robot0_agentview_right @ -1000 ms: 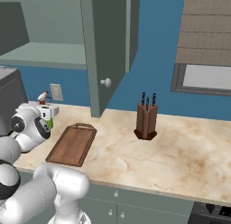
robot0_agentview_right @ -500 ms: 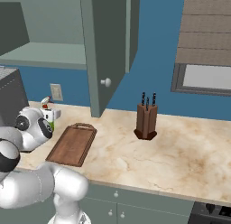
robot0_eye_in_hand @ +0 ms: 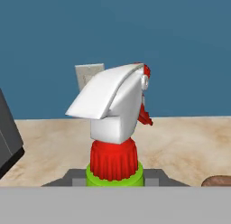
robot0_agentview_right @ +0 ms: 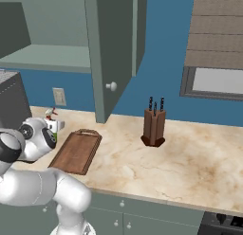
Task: Grab the spray bottle from the cabinet, then place it next to the cutting board for sanitizing. Then grab the dish brush from the countertop next to the sink and place it next to the cutting board.
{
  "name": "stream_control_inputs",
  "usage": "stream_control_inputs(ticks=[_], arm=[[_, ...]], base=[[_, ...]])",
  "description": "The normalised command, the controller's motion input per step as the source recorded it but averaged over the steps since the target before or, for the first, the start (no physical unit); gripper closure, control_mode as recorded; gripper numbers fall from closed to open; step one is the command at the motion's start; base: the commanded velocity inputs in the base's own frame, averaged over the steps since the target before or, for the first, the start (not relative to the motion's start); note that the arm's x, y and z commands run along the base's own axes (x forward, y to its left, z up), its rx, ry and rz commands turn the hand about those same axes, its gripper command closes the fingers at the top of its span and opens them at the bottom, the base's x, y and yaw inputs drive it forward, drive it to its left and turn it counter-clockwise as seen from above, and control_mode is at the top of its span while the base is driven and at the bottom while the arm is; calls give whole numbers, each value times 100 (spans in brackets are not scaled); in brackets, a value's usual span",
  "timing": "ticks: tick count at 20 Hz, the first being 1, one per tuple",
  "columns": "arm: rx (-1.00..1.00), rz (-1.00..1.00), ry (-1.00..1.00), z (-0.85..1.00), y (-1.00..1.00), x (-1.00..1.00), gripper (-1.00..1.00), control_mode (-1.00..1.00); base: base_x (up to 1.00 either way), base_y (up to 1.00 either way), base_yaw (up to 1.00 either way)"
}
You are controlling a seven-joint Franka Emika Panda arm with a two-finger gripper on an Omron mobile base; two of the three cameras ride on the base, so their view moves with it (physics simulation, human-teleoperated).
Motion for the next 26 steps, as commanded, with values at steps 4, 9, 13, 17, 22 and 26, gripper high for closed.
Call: stream_control_inputs(ticks=[4,9,13,17,22,26], arm=[[0,0,3,-41,8,0,100,-100],[0,0,4,-36,7,0,100,-100],[0,0,5,-36,8,0,100,-100],[0,0,3,-29,6,-6,-100,-100],[0,0,0,-19,0,-23,-100,-100],[0,0,0,-16,1,-13,-100,-100]], base=[[0,0,0],[0,0,0],[0,0,0],[0,0,0],[0,0,0],[0,0,0]])
